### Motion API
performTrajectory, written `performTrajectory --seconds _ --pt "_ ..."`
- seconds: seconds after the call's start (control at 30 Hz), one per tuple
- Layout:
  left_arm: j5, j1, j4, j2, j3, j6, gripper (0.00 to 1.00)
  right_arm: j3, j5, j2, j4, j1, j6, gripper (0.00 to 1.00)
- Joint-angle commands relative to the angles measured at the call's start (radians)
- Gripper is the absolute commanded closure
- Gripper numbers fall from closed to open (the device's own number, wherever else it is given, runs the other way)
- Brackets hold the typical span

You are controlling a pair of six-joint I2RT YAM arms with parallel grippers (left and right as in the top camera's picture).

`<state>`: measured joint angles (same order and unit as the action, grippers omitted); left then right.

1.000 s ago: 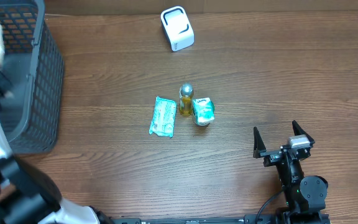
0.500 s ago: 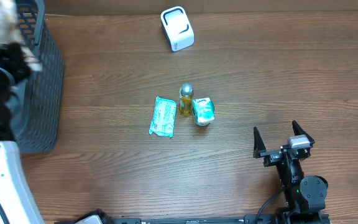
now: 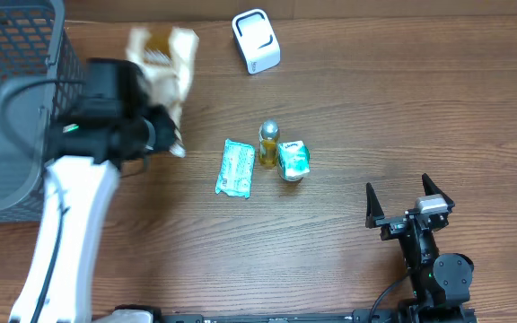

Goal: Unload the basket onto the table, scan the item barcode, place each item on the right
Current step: 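Lift the snack bag out and carry it toward the scanner, then lower the snack bag onto the table left of the wipes pack and release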

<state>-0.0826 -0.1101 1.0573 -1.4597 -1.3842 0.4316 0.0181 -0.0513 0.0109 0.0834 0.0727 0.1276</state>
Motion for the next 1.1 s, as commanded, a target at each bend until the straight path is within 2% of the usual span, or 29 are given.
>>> performTrajectory --seconds 0.0,0.13,0.3,0.33,0.4,0.5,0.63,0.77,0.83,0.97,1.07 --pt "0.089 -0.05 -0.014 -0.085 0.086 0.075 0.95 -0.01 0.005 -0.008 -0.002 -0.003 0.001 0.0" --pt "0.138 -0.077 -0.064 -0.2 0.151 0.097 0.95 -0.01 0.005 -0.008 -0.002 -0.003 0.001 0.0" --pt "0.13 -0.089 -0.106 -0.325 0.169 0.097 0.95 -0.01 0.005 -0.008 -0.002 -0.003 0.001 0.0" --pt "0.121 -0.09 -0.112 -0.346 0.169 0.096 0.91 -0.01 0.005 -0.008 -0.002 -0.003 0.001 0.0" --pt "0.081 -0.09 -0.116 -0.372 0.169 0.087 0.77 -0.01 0.005 -0.008 -0.002 -0.003 0.001 0.0" --pt "0.005 -0.085 -0.129 -0.379 0.167 0.033 0.62 -0.01 0.005 -0.008 -0.002 -0.003 0.001 0.0" --pt "-0.078 -0.077 -0.117 -0.378 0.119 -0.034 0.48 -0.01 0.005 -0.008 -0.002 -0.003 0.001 0.0" --pt "-0.083 -0.076 -0.041 -0.377 0.034 -0.048 0.36 -0.01 0.005 -0.008 -0.002 -0.003 0.001 0.0" --pt "-0.077 -0.074 0.003 -0.377 -0.005 -0.051 0.37 -0.01 0.005 -0.008 -0.002 -0.003 0.001 0.0" --pt "-0.015 -0.074 0.06 -0.377 -0.031 -0.051 0.56 -0.01 0.005 -0.008 -0.002 -0.003 0.001 0.0" --pt "0.057 -0.074 0.068 -0.379 -0.018 -0.051 0.56 -0.01 0.005 -0.008 -0.002 -0.003 0.001 0.0"
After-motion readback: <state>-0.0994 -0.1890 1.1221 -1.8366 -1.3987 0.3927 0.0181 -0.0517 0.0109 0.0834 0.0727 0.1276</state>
